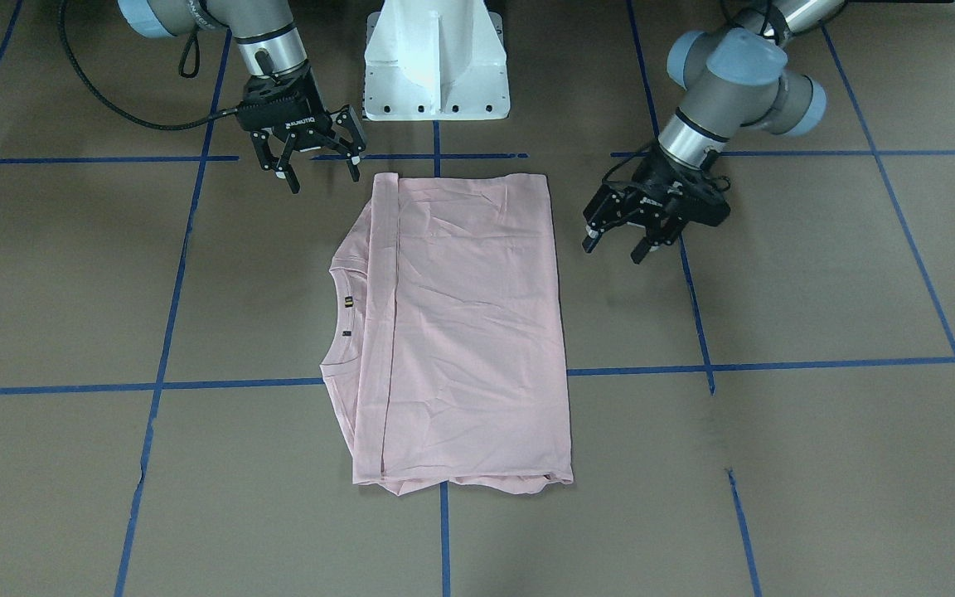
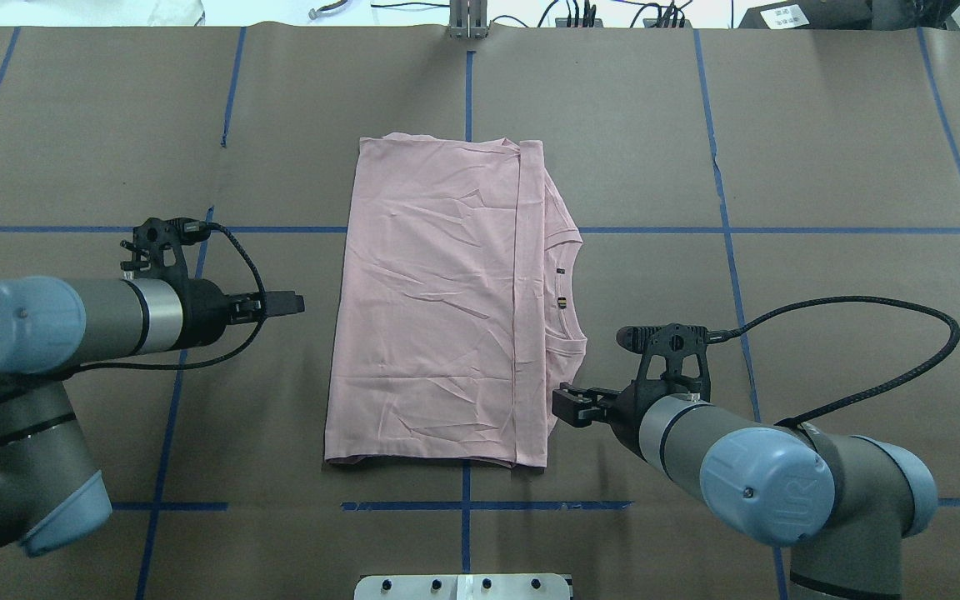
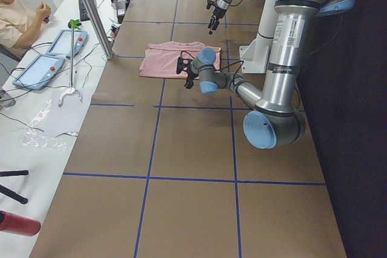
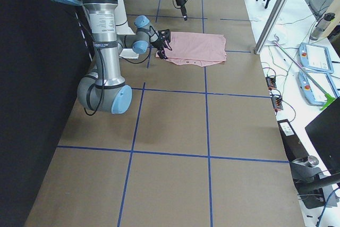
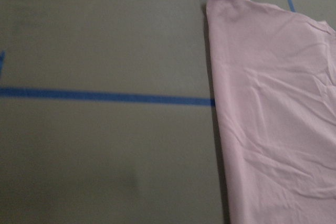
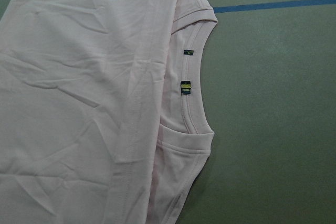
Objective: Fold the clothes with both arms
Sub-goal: 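Move both grippers down to the shirt edge nearest the robot, then slide the right gripper along the near edge toward the left gripper, then close both grippers on the near edge corners of the shirt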
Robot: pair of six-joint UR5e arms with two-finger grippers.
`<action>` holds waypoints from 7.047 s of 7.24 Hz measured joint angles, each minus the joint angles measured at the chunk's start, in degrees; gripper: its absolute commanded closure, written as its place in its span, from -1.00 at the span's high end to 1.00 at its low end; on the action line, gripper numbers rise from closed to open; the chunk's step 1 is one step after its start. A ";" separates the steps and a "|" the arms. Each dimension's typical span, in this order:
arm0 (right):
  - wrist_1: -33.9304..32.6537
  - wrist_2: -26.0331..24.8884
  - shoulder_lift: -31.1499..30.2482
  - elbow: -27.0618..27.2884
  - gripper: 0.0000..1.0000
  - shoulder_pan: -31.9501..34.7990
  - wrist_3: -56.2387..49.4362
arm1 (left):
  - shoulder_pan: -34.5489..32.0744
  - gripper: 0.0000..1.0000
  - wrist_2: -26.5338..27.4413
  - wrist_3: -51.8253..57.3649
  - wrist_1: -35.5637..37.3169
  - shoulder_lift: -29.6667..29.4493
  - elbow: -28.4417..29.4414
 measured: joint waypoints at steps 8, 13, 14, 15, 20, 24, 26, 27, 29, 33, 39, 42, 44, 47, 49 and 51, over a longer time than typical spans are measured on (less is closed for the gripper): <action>0.09 -0.20 -0.01 -0.40 1.00 -0.01 0.58 | 14.55 0.07 8.49 -17.69 15.45 -2.99 -4.54; 0.02 -0.20 -0.01 -0.49 1.00 -0.02 0.65 | 16.62 0.10 8.41 -17.67 16.27 -3.29 -4.61; 0.02 -0.21 -0.01 -0.50 1.00 -0.02 0.78 | 16.91 0.10 8.40 -17.64 16.29 -3.20 -4.62; 0.04 -0.21 -0.01 -0.50 1.00 -0.06 0.98 | 17.16 0.10 8.40 -17.62 16.33 -3.12 -4.62; 0.04 -0.20 -0.01 -0.55 1.00 -0.15 1.12 | 17.32 -0.99 8.40 -17.61 16.38 -2.93 -4.58; -0.17 -0.25 0.25 -0.83 0.84 -0.54 2.23 | 17.32 -1.00 8.40 -17.24 16.34 -2.95 -4.94; -4.50 -0.41 3.28 -1.81 0.60 -2.38 11.06 | 17.32 -1.00 8.40 -17.10 16.38 -2.94 -5.61; -9.70 -0.43 7.18 -3.10 0.57 -3.33 16.10 | 17.33 -1.00 8.41 -17.09 16.39 -2.95 -5.71; -17.75 -0.27 14.31 -6.93 0.57 -4.32 20.59 | 17.35 -1.00 8.41 -17.08 16.39 -3.09 -5.76; -24.28 0.27 17.85 -9.48 0.35 -4.57 20.11 | 17.41 -1.00 8.46 -17.08 16.34 -3.26 -5.77; -24.16 0.23 21.18 -14.60 0.18 -4.58 20.69 | 17.41 -1.00 8.49 -17.08 16.33 -3.20 -5.77; -24.35 0.23 21.40 -15.04 0.18 -4.67 20.65 | 17.41 -1.00 8.49 -17.08 16.31 -3.19 -5.77; -24.53 0.23 21.31 -15.08 0.17 -4.79 20.56 | 17.41 -1.00 8.45 -17.08 16.31 -3.24 -5.77; -24.37 0.23 21.33 -15.90 -0.53 -4.84 20.49 | 17.41 -1.00 8.41 -17.04 16.31 -3.25 -5.77; -24.57 0.29 21.43 -16.02 -1.00 -4.84 20.48 | 17.41 -1.00 8.40 -17.02 16.31 -3.26 -5.77; -24.76 0.32 21.45 -16.04 -1.00 -4.89 20.52 | 17.41 -1.00 8.40 -17.00 16.31 -3.27 -5.77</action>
